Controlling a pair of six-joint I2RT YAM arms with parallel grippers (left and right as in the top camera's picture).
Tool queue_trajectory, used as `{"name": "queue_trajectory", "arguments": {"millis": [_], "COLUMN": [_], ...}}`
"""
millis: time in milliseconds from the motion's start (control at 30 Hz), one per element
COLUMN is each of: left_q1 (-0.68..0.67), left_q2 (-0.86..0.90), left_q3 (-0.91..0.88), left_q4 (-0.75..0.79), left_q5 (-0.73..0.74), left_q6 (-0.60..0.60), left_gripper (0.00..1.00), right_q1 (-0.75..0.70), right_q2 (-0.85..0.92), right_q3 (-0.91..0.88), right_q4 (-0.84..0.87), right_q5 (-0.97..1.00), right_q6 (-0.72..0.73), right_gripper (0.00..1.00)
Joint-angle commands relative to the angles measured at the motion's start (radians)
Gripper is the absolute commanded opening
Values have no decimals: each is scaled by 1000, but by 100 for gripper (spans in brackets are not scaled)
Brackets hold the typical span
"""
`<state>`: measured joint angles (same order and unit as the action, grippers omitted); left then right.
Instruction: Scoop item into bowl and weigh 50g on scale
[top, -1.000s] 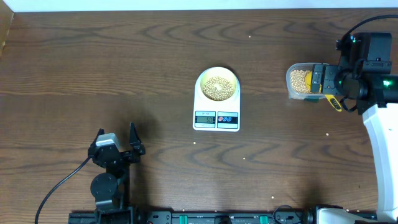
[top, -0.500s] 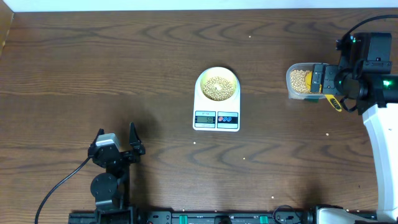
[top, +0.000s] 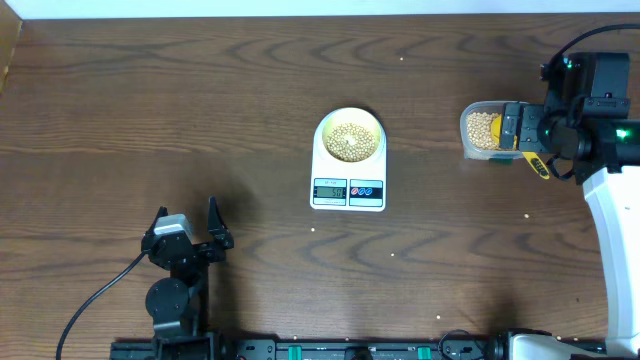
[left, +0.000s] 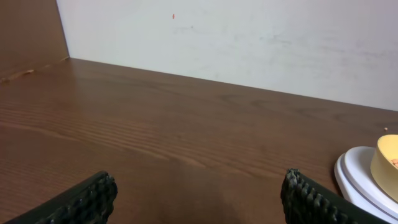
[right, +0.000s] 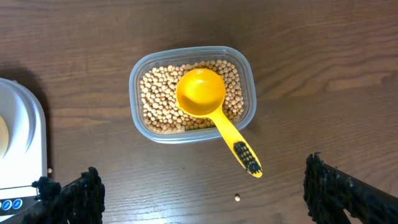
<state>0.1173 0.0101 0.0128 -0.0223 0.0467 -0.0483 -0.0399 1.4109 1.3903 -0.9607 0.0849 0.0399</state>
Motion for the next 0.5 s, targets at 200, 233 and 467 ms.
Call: {"name": "queue_trajectory", "arguments": {"millis": [200,233,467], "left_q1": [5,5,5], "left_q2": [-5,-5,-5], "left_q3": [-9,-9,-9], "left_q4": [-48,-48,-48], "left_q5": [-21,-21,-21], "left_q6": [13,13,13], "left_gripper": [87,87,87], "right_q1": [-5,-5,-5], "right_q2": [1,1,1], "right_q3": [5,5,5], "right_q4": [0,0,-19], "right_q5": [2,2,2], "right_q6": [-11,-11,-11], "right_gripper": [99,99,99]}}
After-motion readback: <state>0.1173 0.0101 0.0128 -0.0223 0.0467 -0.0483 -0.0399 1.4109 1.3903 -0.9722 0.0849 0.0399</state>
